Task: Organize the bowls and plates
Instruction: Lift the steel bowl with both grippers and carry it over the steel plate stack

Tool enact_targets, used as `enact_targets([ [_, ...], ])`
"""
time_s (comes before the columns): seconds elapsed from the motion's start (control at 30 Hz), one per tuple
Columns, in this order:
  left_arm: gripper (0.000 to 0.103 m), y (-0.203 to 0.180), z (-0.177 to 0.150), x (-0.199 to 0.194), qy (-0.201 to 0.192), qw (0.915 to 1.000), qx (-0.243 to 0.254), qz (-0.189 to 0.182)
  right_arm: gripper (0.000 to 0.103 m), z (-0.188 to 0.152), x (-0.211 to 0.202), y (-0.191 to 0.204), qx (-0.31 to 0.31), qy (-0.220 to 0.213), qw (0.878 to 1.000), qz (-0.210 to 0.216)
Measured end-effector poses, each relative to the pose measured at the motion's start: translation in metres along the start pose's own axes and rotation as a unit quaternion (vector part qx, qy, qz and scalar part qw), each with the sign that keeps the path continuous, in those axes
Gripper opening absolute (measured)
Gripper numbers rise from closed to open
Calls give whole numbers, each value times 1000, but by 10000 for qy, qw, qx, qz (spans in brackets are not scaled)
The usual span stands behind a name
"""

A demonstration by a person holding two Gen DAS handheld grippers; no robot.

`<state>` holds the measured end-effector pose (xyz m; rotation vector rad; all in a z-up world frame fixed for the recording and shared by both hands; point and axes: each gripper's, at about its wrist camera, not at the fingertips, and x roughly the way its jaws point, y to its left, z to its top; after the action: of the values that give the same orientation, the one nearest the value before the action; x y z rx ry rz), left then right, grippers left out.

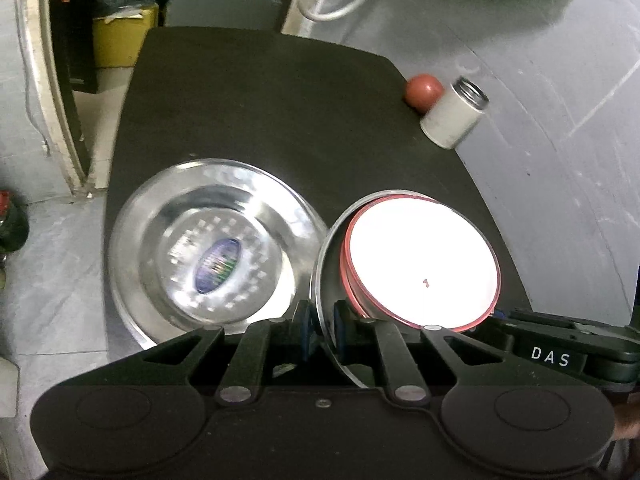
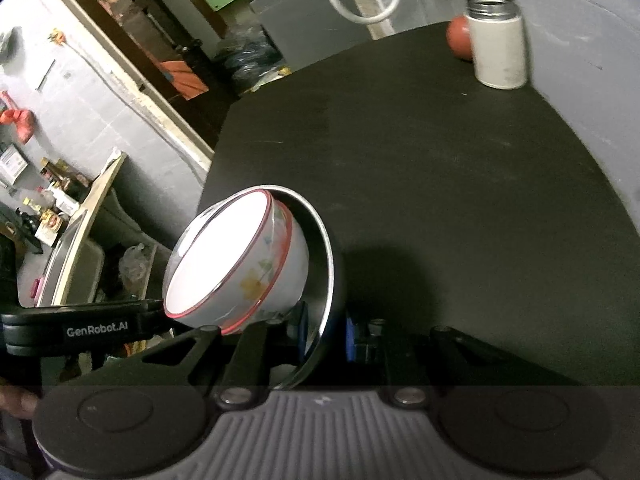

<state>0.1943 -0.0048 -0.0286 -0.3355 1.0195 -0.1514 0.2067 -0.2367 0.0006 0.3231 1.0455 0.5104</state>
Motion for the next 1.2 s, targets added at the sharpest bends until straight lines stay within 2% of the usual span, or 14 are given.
enact_targets([
  [0.73,10,67,15,-16,-188,9976,-439,495,21,28,57,67,-583,336,9972,325],
  [1.2,11,87,18,-5,-157,9960,-570,675,20,34,83,80,-731,537,9954,317],
])
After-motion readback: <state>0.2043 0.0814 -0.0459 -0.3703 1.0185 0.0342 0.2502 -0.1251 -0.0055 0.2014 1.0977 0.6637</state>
